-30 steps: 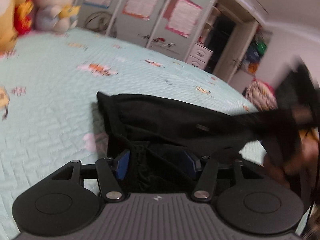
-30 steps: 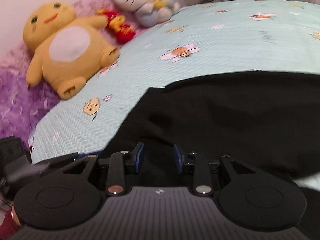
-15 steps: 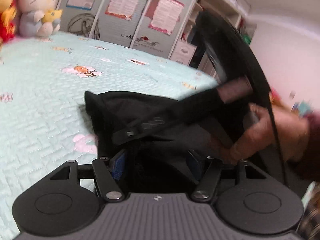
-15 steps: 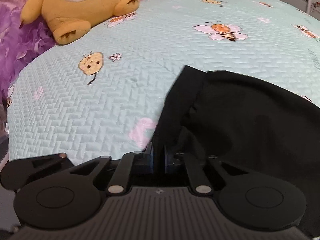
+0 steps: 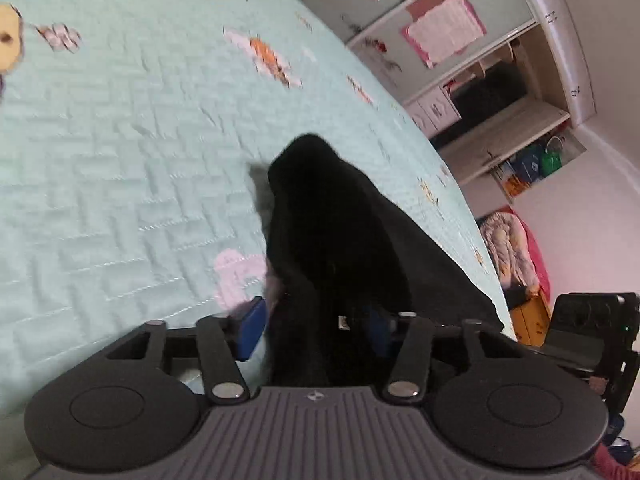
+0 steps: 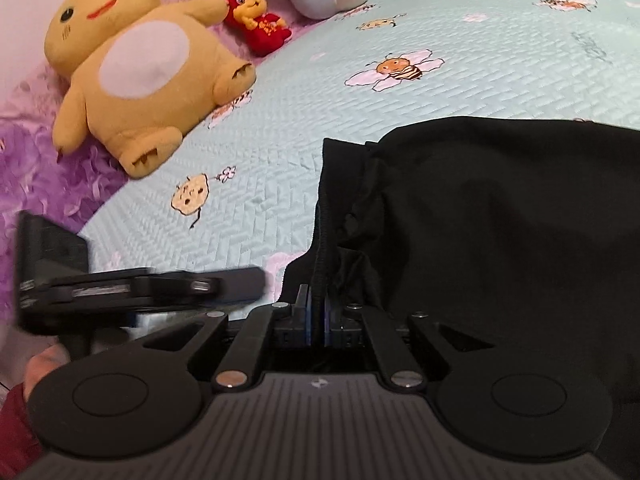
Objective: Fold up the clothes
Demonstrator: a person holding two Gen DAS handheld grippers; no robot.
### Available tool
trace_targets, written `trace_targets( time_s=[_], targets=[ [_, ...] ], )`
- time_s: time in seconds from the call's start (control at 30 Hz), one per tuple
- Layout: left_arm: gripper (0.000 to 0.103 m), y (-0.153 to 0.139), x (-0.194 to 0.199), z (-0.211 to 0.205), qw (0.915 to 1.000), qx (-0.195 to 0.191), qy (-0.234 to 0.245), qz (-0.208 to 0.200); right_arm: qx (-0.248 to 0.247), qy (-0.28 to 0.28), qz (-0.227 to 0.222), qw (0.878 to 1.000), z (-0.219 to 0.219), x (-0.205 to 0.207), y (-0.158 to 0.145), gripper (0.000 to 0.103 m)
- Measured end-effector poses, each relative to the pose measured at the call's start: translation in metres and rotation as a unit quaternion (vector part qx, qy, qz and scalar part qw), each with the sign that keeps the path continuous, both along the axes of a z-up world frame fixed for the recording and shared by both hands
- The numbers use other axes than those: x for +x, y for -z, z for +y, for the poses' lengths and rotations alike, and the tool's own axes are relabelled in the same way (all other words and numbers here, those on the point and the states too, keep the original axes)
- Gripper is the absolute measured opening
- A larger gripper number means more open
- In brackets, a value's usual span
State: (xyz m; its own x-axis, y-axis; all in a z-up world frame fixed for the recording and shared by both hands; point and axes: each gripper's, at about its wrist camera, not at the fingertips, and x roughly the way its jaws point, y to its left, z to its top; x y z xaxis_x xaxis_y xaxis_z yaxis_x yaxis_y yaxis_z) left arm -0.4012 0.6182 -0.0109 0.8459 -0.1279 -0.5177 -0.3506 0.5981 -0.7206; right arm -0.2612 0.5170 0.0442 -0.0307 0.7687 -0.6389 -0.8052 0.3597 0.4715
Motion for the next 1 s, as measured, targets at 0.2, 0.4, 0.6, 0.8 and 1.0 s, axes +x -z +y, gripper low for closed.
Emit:
trace_targets(
  time_s=[0.2, 0.4, 0.6, 0.8, 1.0],
  targets=[
    [0.035, 0.013, 0.005, 0.011, 0.9991, -0.040, -0.016, -0.003, 0.012, 0.000, 0.011, 1.000, -0.007, 0.006, 0.002, 0.004],
    [0.035, 0.010, 0.015, 0.007, 0.9993, -0.038, 0.000, 0.006, 0.023, 0.010, 0.025, 0.999, -0.009, 0.010, 0.005, 0.004],
    [0.008, 0.000, 0.014, -0.002, 0.9991, 0.021, -0.013, 0.036, 0.040, 0.015, 0.026, 0.999, -0.012, 0.009, 0.007, 0.005],
    [0.005, -0.002, -0.007, 0.007, 0.9970, 0.049, -0.034, 0.049, 0.075, 0.042, 0.039, 0.996, -0.062, 0.009, 0.018, 0.039],
    [0.004, -0.008, -0.007, 0.009, 0.9967, 0.055, -0.032, 0.050, 0.062, 0.089, -0.004, 0.994, -0.132, -0.008, 0.037, 0.039]
  ],
)
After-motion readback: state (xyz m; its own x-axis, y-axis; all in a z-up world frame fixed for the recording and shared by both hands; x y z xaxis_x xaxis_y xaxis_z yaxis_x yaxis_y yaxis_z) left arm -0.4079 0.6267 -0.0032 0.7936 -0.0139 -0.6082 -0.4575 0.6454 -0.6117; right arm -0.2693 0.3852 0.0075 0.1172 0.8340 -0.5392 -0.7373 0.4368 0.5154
